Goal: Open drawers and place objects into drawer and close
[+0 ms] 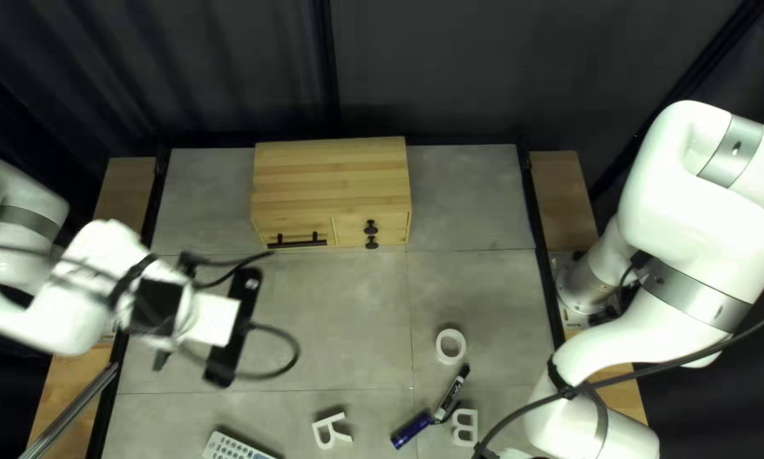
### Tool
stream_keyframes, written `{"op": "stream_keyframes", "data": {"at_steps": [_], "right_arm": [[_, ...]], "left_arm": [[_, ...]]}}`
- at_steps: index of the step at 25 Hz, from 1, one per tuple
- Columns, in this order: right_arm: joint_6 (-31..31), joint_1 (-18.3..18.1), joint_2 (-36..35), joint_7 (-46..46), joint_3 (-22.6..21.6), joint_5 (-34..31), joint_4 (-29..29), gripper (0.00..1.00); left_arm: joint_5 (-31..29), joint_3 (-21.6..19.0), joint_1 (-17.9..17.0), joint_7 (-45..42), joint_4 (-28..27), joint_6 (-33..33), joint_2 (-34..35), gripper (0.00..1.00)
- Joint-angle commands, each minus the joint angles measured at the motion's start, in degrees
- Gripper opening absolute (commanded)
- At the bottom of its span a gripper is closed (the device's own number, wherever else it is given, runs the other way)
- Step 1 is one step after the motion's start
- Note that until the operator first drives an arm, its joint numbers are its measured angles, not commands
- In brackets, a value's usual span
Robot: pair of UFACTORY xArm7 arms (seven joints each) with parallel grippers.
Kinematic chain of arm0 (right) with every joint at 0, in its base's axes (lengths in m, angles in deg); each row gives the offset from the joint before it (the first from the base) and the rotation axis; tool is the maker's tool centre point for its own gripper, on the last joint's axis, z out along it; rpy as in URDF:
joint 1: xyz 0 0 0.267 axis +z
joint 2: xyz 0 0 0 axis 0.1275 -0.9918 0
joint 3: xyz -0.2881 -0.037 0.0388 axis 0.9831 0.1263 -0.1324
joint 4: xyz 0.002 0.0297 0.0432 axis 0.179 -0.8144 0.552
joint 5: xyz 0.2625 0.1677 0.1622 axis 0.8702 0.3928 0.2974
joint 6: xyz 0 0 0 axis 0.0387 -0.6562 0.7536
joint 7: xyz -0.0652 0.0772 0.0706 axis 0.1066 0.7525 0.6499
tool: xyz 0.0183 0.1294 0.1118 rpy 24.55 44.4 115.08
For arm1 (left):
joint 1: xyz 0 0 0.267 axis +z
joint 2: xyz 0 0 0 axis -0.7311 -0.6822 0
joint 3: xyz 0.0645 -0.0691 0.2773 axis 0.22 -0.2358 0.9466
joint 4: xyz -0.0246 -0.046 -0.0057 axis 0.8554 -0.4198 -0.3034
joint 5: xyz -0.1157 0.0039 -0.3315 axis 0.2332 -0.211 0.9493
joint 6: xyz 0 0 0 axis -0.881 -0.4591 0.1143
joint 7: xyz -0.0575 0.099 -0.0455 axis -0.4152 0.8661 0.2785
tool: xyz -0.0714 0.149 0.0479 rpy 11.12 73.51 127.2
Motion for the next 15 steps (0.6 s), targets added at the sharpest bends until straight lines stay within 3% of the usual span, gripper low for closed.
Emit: {"op": "stream_keyframes", "data": {"at_steps": [1, 6, 15], "right_arm": [[0.0, 0.0, 0.0, 0.0, 0.0, 0.0, 0.0, 1.0], [0.0, 0.0, 0.0, 0.0, 0.0, 0.0, 0.0, 1.0], [0.0, 0.0, 0.0, 0.0, 0.0, 0.0, 0.0, 1.0]], "left_arm": [[2.6, -6.0, -5.2, -2.5, -3.2, 0.0, -3.9, 1.0], [2.8, -8.7, -7.5, -2.7, -4.5, 1.2, -6.2, 1.0], [4.8, -9.6, -8.8, 0.9, -3.4, 4.8, -6.8, 1.0]]}}
